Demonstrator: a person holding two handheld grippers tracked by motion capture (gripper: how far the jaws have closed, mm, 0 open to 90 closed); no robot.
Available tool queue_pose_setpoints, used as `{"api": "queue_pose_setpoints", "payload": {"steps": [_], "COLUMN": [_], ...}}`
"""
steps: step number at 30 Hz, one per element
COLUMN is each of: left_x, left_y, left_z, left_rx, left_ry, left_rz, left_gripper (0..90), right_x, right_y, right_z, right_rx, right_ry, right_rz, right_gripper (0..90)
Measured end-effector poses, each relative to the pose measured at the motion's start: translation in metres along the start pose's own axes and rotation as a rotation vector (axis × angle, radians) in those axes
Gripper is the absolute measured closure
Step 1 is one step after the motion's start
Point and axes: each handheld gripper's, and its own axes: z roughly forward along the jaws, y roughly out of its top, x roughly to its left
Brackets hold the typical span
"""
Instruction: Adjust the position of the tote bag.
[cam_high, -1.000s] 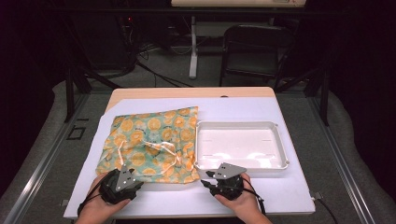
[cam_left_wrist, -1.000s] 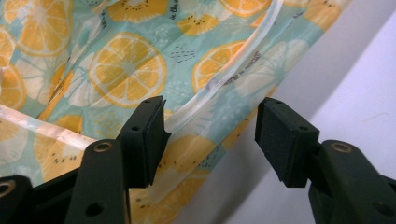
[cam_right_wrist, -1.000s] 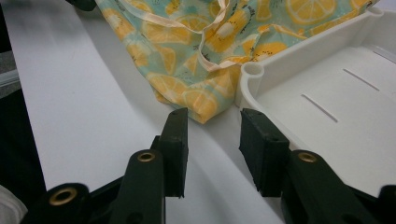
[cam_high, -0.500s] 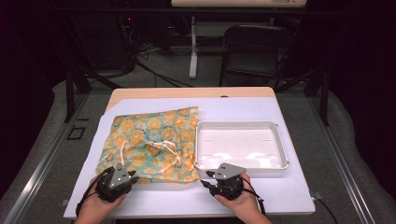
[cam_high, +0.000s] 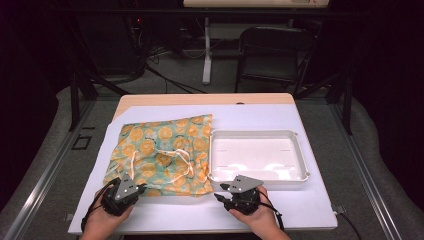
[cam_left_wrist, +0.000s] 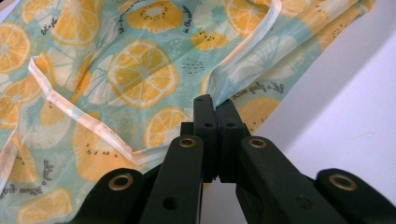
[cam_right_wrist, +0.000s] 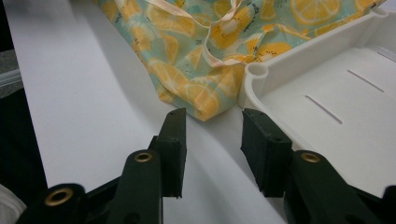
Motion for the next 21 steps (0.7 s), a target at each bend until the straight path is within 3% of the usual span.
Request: {"api": "queue_pose_setpoints", "payload": {"steps": [13, 21], "left_x": [0.0012, 0.0059], "left_y": [0.0014, 0.0096], "left_z": [-0.0018, -0.0073], "left_rx": [-0.018, -0.051], "left_ry": [-0.001, 0.013], "left_rz": [-0.015, -0.045], "left_gripper": [90.0, 90.0], "right_x": [0.0004, 0.0003], "right_y": [-0.0003, 0.0004], "right_z": [0.0017, 0.0014], "right_rx": [-0.002, -0.007], "right_ry": [0.008, 0.004], "right_rz": [0.0, 0.007], "right_gripper": [58.8, 57.4]}}
